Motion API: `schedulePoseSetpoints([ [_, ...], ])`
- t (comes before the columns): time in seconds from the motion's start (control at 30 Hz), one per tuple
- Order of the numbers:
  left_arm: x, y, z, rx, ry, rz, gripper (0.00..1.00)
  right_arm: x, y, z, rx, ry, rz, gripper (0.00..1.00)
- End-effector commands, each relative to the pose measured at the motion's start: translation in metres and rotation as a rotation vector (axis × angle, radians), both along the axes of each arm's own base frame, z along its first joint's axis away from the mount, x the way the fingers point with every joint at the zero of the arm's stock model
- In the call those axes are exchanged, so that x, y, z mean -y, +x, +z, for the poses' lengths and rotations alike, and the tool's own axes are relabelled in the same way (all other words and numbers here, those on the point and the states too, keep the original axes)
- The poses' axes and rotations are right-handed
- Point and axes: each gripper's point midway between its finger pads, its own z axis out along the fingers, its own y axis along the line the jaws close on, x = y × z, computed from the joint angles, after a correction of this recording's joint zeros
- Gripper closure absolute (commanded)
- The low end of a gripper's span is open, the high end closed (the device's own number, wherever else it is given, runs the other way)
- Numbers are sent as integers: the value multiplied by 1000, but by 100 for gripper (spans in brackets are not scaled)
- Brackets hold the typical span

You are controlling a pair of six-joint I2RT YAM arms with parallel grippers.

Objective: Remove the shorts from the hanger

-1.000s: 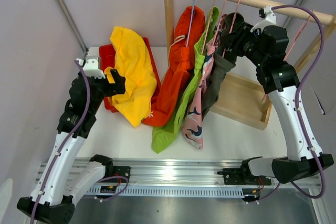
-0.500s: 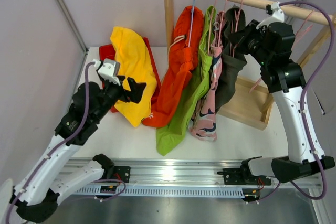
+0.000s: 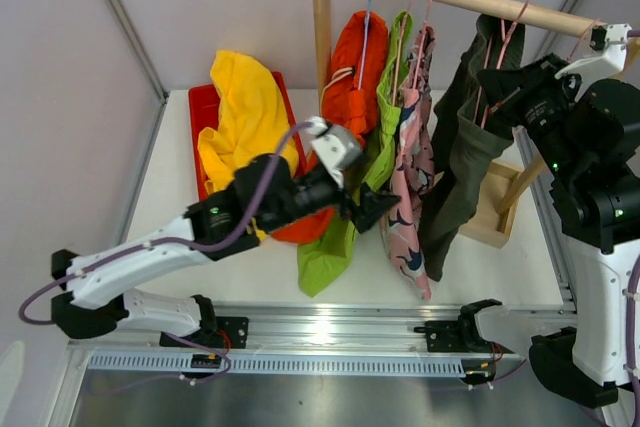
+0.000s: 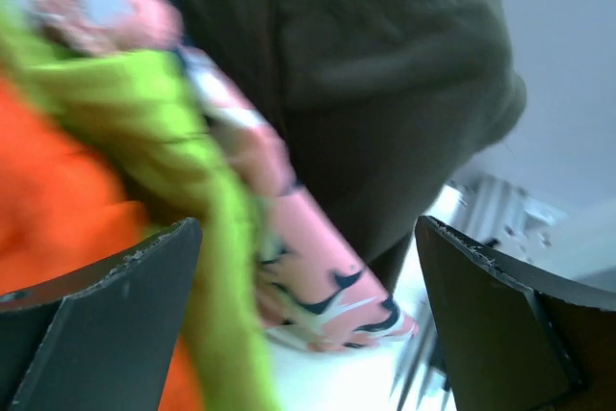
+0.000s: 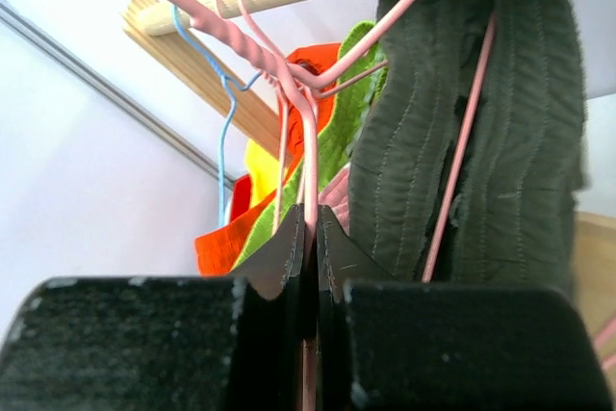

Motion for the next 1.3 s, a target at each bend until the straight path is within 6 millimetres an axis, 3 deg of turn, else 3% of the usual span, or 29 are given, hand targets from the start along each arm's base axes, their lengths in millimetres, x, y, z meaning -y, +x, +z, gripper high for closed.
schedulePoseSetpoints([
  [0.0,35,-23,23,38,-84,-129,1,6,-19,43,146,87,-7,100],
  [0.1,64,-32,17,22,-86,-207,1,7,-20,37,134,86,-12,100],
  [0.13,70,-37,24,29,-103,-233,1,7,-20,36,130,85,-13,100],
  [0.17,82,-38,13,17,-81,-255,1,6,-18,33,123,85,-12,100],
  [0.27,98,-44,9,2,-80,-299,1,7,-19,30,122,85,-15,100],
  [0.33,104,-45,19,10,-117,-314,1,7,-19,28,122,86,-13,100],
  [0.4,114,-45,11,0,-106,-330,1,6,-20,28,121,90,-11,100],
  [0.43,116,-46,17,4,-119,-336,1,6,-19,26,117,91,-11,100],
  [0.8,155,-46,-10,-52,-92,-399,2,2,-25,42,144,115,17,100],
  [0.9,159,-46,-13,-58,-91,-400,22,2,-27,46,154,127,22,100],
  [0.93,160,-45,-15,-60,-87,-398,43,2,-28,47,157,129,20,100],
  [1.0,160,-44,-17,-65,-82,-393,71,3,-29,47,160,130,19,100],
  [1.03,159,-43,-17,-69,-82,-386,95,3,-28,47,158,131,16,100],
  [1.07,158,-43,-15,-70,-88,-381,100,4,-28,47,160,131,14,100],
  [1.27,139,-51,-30,-92,-73,-362,100,9,-25,46,157,125,-16,100],
])
